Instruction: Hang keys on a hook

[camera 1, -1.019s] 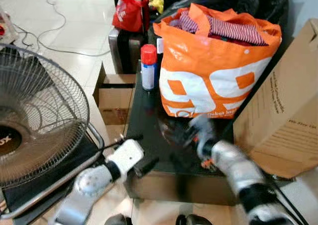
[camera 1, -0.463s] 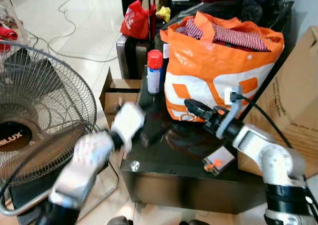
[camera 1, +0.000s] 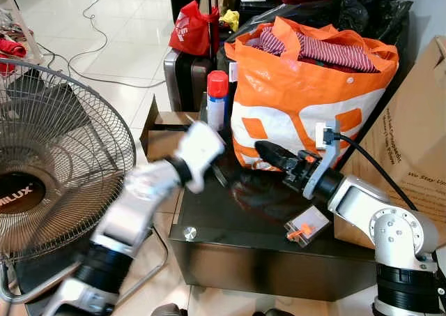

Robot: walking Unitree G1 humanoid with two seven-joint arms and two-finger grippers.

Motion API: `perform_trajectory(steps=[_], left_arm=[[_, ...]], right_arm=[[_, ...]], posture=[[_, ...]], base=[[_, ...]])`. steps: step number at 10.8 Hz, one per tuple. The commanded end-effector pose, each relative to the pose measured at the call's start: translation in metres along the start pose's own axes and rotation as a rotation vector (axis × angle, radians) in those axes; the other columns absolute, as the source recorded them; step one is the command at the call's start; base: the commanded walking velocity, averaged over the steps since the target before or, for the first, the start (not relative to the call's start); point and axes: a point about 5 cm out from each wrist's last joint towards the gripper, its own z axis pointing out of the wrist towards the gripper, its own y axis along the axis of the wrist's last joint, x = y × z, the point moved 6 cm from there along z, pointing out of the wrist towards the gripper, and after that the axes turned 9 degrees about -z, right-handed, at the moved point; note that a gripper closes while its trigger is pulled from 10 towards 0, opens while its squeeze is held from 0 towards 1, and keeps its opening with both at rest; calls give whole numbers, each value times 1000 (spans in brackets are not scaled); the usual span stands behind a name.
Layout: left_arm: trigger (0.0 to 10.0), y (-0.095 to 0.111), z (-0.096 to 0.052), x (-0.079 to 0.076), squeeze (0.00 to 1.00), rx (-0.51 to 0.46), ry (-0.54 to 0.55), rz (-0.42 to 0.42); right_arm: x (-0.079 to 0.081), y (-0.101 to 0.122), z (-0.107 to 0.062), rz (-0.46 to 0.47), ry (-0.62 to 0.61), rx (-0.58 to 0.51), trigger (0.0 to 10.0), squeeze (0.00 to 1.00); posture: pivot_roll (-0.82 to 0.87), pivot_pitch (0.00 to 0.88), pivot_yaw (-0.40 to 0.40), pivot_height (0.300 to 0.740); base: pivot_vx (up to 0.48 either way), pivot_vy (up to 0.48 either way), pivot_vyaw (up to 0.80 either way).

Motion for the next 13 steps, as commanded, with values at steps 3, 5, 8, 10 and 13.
perform_trajectory(steps=[3,5,8,10,13], left_arm=[[10000,-2,14,-29,0,15,-152,13],[10000,2,23,-23,0,-15,-114,31],[4941,8,30,-27,0,-51,-138,18],[0,3,35,-29,0,-47,-151,7],[0,6,40,-33,0,-63,-174,1]], right_arm=[[11,8,-2,5,33,-19,0,0],[14,8,-1,8,44,-19,0,0],[16,8,-1,12,50,-24,0,0],[18,9,-2,17,55,-31,0,0],[19,9,-2,21,63,-34,0,0]], posture=[[-44,0,18,740],[-44,0,17,740],[-48,0,21,740],[-49,0,22,740],[-51,0,19,740]], base=[[0,0,0],[0,0,0],[0,0,0],[0,0,0],[0,0,0]])
